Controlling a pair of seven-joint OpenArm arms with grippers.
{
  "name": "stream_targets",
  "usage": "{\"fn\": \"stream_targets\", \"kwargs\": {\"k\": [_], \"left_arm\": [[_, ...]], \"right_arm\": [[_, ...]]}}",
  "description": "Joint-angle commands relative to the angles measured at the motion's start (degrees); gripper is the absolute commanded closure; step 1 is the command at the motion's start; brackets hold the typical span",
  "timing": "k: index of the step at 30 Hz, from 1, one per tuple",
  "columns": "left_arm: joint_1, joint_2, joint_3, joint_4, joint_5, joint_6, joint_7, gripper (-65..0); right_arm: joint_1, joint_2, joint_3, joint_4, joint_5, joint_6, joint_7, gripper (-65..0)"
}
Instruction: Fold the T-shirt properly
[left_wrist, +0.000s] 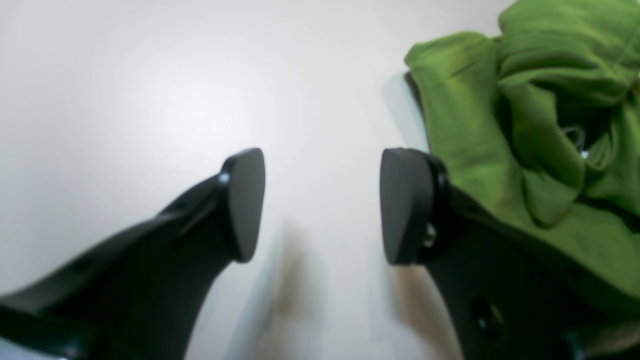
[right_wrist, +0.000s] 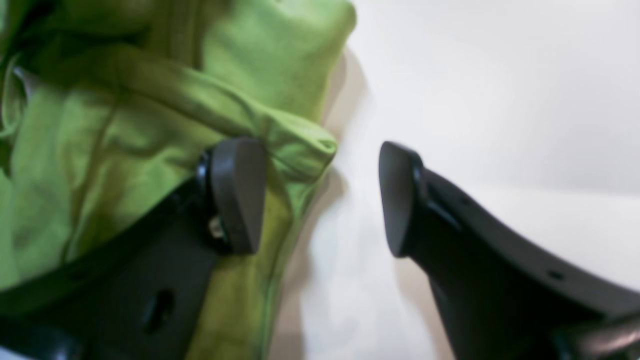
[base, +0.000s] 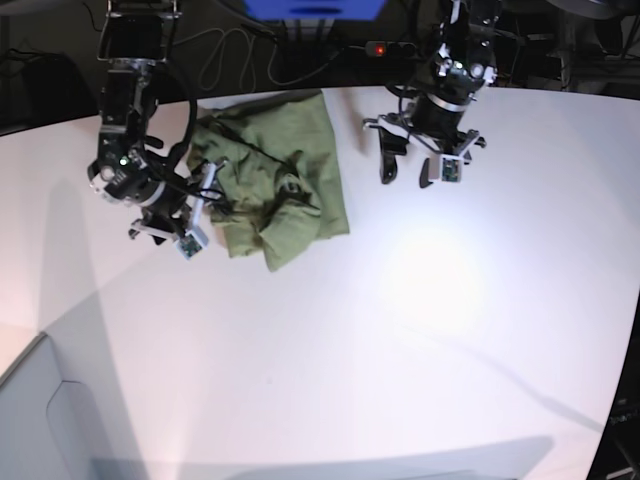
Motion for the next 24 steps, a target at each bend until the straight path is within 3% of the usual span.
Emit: {"fn": "stream_targets", "kwargs": {"k": [1, 4, 6, 13, 19, 24], "left_arm": [[-0.04, -0.06, -0.09, 1.14, -0.15, -0.18, -1.31, -35.3], [-0.04, -0.06, -0.09, 1.14, -0.15, -0.18, -1.31, -35.3], [-0.04, -0.06, -0.09, 1.14, -0.15, -0.18, -1.31, -35.3], [0.04, -0.14, -0.09, 1.14, -0.15, -0.18, -1.31, -35.3], [0.04, -0.23, -0.09, 1.14, -0.15, -0.18, -1.31, -35.3], [0.04, -0.14, -0.09, 1.14, -0.15, -0.18, -1.31, -35.3]], "right_arm": [[0.55, 0.19, 0.09, 0.74, 2.31, 1.27, 0.85, -34.0], [0.55, 0.63, 0.0, 0.74, 5.21, 2.99, 0.85, -33.1], [0.55, 0.63, 0.0, 0.74, 5.39, 2.99, 0.85, -29.2], [0.55, 0.36, 0.0, 0.65, 5.39, 2.99, 0.85, 0.0], [0.55, 0.54, 0.0, 1.71, 5.57, 2.99, 0.85, -0.3], [-2.17, 0.45, 0.35, 9.01, 5.57, 2.99, 1.29, -0.3]]}}
